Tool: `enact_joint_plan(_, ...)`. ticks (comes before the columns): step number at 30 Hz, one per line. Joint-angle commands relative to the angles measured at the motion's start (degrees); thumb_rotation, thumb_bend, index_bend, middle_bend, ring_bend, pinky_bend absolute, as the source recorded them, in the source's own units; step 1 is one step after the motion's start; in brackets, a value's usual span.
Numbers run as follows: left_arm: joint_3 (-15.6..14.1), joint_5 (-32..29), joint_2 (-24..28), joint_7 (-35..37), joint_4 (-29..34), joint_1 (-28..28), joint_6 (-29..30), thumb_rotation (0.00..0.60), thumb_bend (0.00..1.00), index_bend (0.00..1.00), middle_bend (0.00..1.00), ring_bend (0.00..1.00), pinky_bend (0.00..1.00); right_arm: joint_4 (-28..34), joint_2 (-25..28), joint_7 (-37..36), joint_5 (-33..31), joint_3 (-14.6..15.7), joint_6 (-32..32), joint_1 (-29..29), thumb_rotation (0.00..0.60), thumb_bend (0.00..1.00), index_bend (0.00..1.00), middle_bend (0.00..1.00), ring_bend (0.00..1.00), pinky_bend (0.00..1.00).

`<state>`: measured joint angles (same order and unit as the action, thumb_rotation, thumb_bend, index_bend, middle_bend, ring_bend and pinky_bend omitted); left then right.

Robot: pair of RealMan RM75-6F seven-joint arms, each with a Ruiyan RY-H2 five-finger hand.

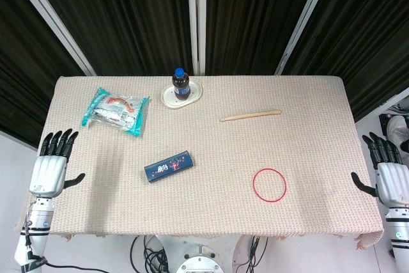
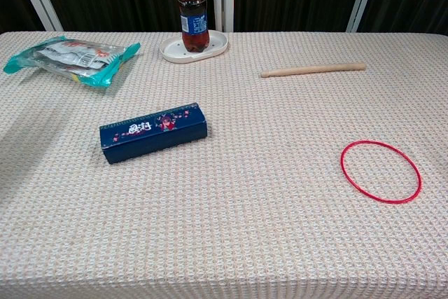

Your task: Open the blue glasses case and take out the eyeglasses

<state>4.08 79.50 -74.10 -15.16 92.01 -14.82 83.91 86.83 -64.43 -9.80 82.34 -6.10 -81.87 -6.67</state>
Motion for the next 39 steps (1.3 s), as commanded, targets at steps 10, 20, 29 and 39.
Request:
enact_joint_plan(10, 0.11, 0.70, 0.42, 1.14, 0.92, 0.96, -0.02, 0.600, 0.09, 0.05, 0.02, 0.00, 0.00, -0.66, -0.17, -1.16, 1.68, 0.26, 0.42, -0.76, 0.600, 0.24, 0.00, 0.00, 0.00, 0.00)
enact_joint_plan(20, -0.66, 2.37, 0.67, 3.41, 1.22, 0.29, -2.80, 0.600, 0.08, 0.05, 0.02, 0.00, 0.00, -0.83, -0.31, -1.74, 1.93, 0.25, -0.45, -0.47, 0.600, 0.24, 0.00, 0.00, 0.00, 0.00)
enact_joint_plan(29, -1.80, 3.45, -3.16, 1.74, 4.58, -3.80, -10.69, 0.600, 0.06, 0.05, 0.03, 0.00, 0.04, -1.09, -0.31, -2.12, 1.75, 0.09, 0.51, -1.07, 0.600, 0.24, 0.00, 0.00, 0.00, 0.00)
enact_joint_plan(39, -1.82, 4.26, -9.80, -1.46, 4.65, -8.65, -17.45, 0.600, 0.04, 0.04, 0.05, 0.00, 0.05, -1.77, -0.25, -2.95, 0.76, -0.07, 2.69, -2.02, 0.600, 0.27, 0.00, 0.00, 0.00, 0.00)
